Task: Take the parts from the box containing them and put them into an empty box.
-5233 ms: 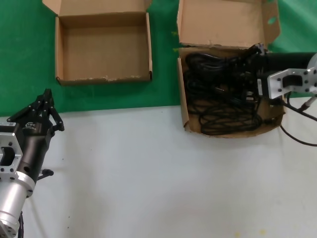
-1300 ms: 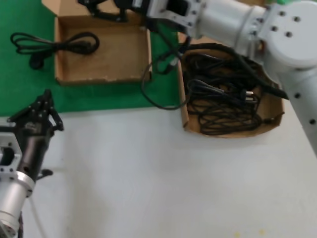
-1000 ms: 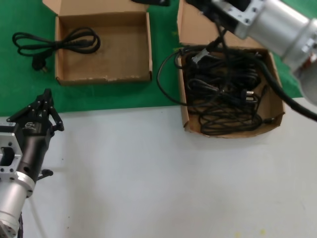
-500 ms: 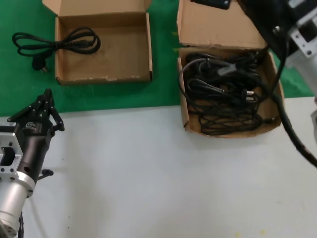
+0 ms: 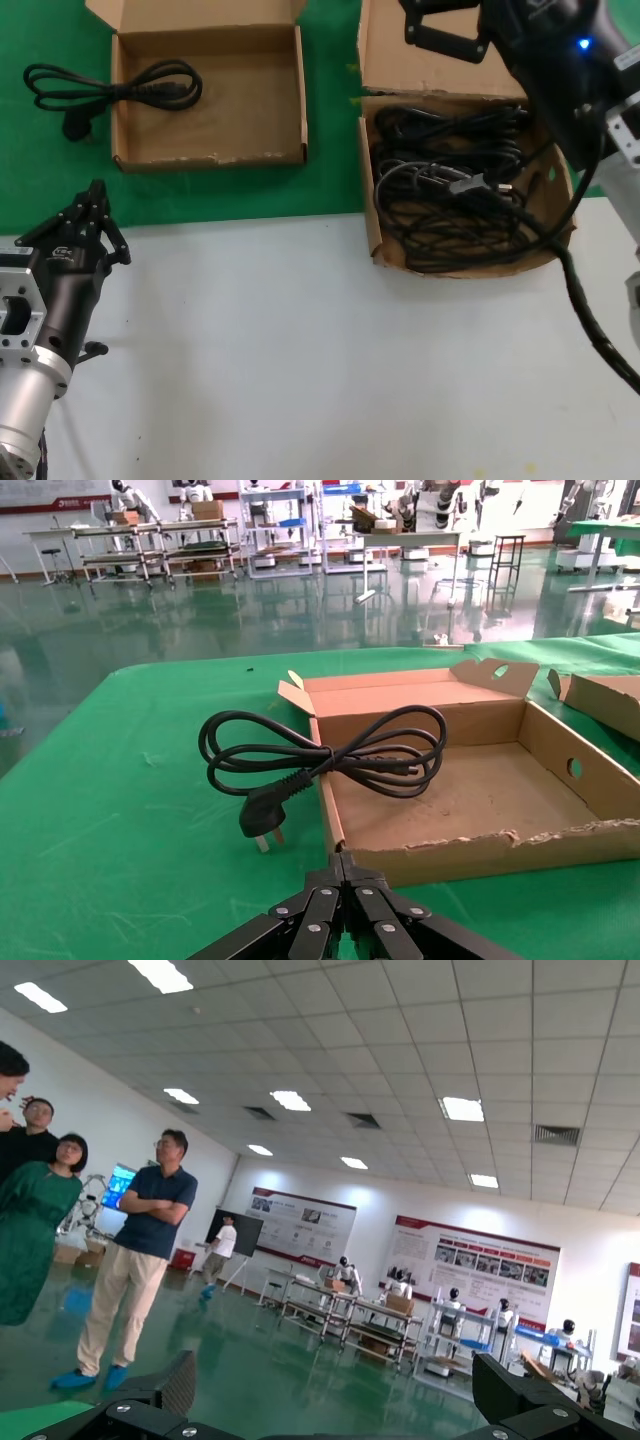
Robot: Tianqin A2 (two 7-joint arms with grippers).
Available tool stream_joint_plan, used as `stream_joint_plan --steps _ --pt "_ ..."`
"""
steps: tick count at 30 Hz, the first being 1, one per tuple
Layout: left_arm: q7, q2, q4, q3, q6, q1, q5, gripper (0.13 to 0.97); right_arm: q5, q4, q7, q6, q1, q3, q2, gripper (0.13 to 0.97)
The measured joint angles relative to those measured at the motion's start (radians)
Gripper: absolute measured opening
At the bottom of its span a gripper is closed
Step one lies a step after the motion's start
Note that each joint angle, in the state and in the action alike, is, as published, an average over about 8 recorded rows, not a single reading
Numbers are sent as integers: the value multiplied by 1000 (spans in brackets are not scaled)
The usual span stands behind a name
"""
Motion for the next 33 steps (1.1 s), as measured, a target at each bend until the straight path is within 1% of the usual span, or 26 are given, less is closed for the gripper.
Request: stream_joint_plan --steps 4,12,16,24,25,33 --pt "0 0 0 0 0 0 0 152 -1 0 3 3 -4 0 1 966" --pt "0 0 0 -1 -1 1 -1 214 -17 3 47 44 -35 -10 14 966" --pt "0 0 0 -1 -1 2 -1 214 -29 5 79 75 -59 -17 23 966" --pt "-1 0 0 -2 -2 3 -3 343 -56 11 151 143 -110 -33 44 966" --pt "-1 0 0 -2 -2 3 -3 343 -59 12 160 151 -116 -35 47 966" --pt "-1 -1 0 -3 -3 4 -4 535 -86 17 232 219 -167 -52 68 966"
